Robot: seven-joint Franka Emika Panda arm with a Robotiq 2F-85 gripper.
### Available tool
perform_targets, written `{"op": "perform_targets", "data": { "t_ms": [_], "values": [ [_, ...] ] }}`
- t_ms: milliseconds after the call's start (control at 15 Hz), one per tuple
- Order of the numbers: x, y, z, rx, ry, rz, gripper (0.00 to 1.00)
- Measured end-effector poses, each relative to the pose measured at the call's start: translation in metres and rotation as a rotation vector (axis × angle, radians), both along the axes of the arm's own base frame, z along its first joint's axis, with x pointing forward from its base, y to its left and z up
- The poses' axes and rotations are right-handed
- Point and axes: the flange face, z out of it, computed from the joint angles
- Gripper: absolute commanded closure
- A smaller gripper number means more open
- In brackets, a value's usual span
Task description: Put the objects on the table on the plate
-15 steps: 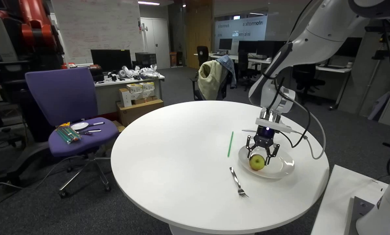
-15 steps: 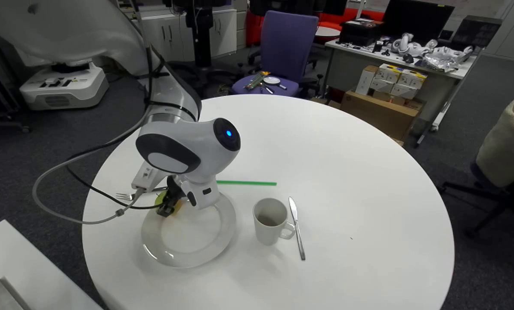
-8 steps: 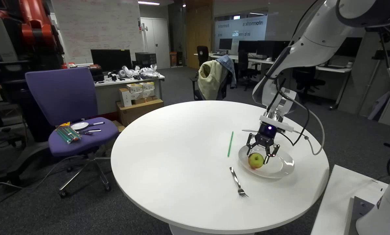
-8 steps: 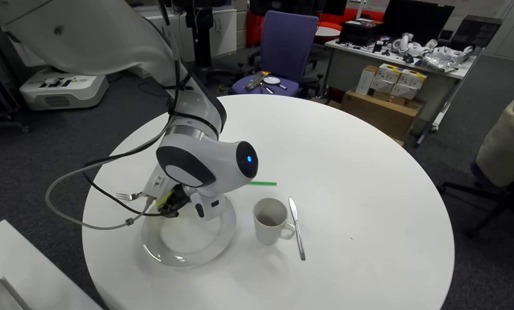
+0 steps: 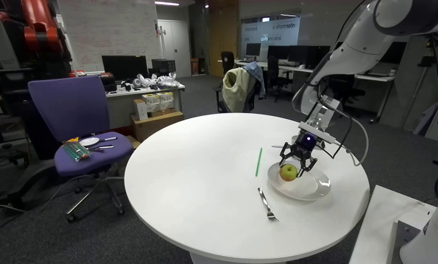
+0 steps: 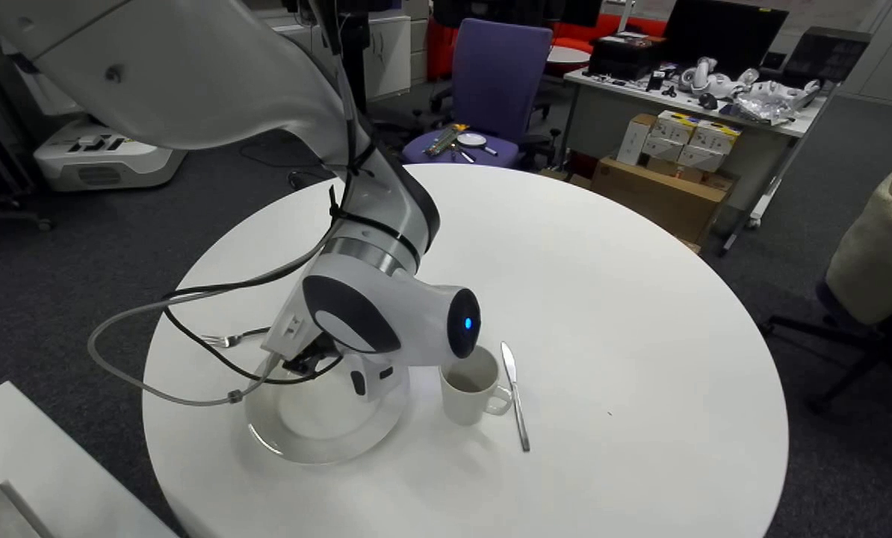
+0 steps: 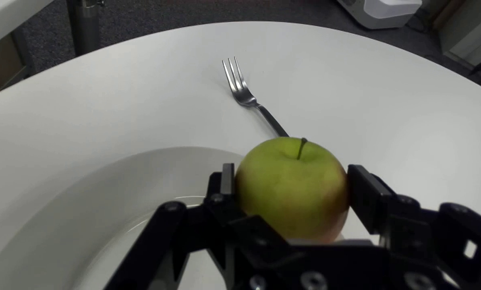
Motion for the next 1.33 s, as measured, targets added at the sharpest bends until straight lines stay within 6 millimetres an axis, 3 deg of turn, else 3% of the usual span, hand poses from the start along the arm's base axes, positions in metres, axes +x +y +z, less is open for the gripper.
{"op": "perform_targets", "data": {
  "t_ms": [467, 1000, 1333],
  "values": [
    [-0.007, -0.014, 0.002, 0.025, 0.004, -0.041, 0.52],
    [-0.017, -0.015, -0.018, 0.058, 0.057, -0.09, 0.52],
    [-0.018, -0.029, -0.025, 0.1, 0.081, -0.278, 0.52]
  ]
}}
